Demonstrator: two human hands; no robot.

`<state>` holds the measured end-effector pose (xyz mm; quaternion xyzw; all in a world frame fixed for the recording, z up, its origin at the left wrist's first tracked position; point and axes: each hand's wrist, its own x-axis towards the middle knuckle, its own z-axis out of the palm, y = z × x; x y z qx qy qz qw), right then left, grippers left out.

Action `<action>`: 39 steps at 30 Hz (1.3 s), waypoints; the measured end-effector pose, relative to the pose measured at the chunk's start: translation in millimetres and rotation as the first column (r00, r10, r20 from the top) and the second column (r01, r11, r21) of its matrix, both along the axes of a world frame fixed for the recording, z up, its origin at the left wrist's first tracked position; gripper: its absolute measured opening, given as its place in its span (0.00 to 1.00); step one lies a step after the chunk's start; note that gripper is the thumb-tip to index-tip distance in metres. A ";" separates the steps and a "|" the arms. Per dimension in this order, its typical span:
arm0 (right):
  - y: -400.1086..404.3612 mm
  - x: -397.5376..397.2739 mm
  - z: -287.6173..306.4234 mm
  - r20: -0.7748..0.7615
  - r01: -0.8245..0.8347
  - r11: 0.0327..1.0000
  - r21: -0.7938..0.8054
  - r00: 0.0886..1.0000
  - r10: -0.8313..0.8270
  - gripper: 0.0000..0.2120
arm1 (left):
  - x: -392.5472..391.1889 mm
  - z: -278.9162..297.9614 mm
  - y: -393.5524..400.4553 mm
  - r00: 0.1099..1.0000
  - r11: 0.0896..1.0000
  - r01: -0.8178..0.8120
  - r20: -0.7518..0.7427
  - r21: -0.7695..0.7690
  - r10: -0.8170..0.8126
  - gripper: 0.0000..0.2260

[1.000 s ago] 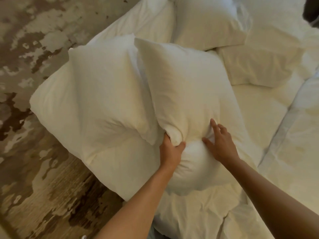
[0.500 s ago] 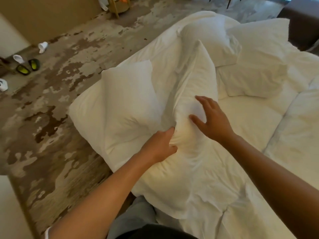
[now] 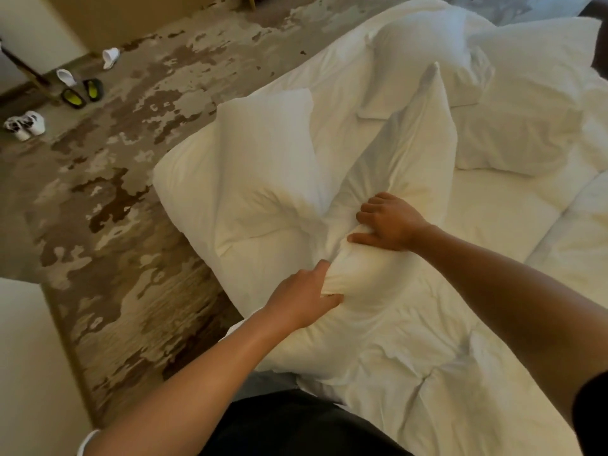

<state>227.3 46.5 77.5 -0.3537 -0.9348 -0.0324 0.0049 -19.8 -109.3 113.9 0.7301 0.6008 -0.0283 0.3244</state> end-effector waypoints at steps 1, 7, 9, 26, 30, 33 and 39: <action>-3.8 2.0 -2.6 0.038 0.022 1.000 0.000 0.999 -0.022 0.33 | 5.6 -3.6 -1.0 0.999 0.999 -0.031 -0.020 -0.005 0.031 0.33; -41.6 20.8 2.3 0.035 0.317 0.945 -0.084 0.948 -0.316 0.33 | 21.6 -13.1 -5.2 0.994 0.995 -0.032 -0.098 0.090 0.041 0.30; -53.7 25.4 11.6 -0.017 0.421 0.902 -0.094 0.905 -0.424 0.31 | 18.6 -11.2 -1.8 0.995 0.991 -0.010 -0.099 0.133 0.023 0.26; -161.5 -0.9 129.9 -0.435 0.877 0.365 -0.312 0.210 -0.875 0.32 | 4.5 98.3 137.3 0.915 0.753 0.402 -0.213 0.521 -0.342 0.24; -164.8 -17.9 108.6 -0.415 0.866 0.318 -0.387 0.145 -0.898 0.30 | 17.7 88.0 128.2 0.902 0.782 0.422 -0.126 0.459 -0.412 0.26; -181.0 -32.7 78.5 -0.349 0.870 0.207 -0.447 0.043 -0.936 0.29 | 28.6 60.5 123.4 0.828 0.759 0.556 -0.152 0.340 -0.539 0.28; -230.9 -44.0 36.6 -0.240 0.906 0.201 -0.373 0.115 -0.964 0.21 | 25.4 12.6 112.4 0.753 0.706 0.658 -0.216 0.261 -0.622 0.21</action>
